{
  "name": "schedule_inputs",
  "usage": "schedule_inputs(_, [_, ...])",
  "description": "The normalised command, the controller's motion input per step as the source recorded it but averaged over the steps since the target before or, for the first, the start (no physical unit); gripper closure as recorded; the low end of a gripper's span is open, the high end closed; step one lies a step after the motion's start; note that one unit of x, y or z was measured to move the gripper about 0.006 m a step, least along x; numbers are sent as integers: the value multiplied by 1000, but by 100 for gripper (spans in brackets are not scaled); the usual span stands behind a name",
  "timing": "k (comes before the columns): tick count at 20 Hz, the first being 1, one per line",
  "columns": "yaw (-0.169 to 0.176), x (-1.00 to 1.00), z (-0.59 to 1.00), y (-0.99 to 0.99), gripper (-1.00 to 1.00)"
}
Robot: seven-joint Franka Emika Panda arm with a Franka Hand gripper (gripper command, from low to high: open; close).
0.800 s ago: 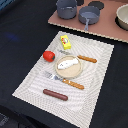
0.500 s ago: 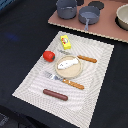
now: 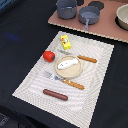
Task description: Interact with the objects in diverse but meaningful ways.
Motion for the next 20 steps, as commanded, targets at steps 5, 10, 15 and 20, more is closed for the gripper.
schedule_inputs(5, [-43,627,-186,-305,-100])
schedule_inputs(10, [-71,583,-275,-264,-100])
schedule_inputs(15, [-89,399,-427,-170,-100])
schedule_inputs(20, [-71,86,-466,-20,-100])
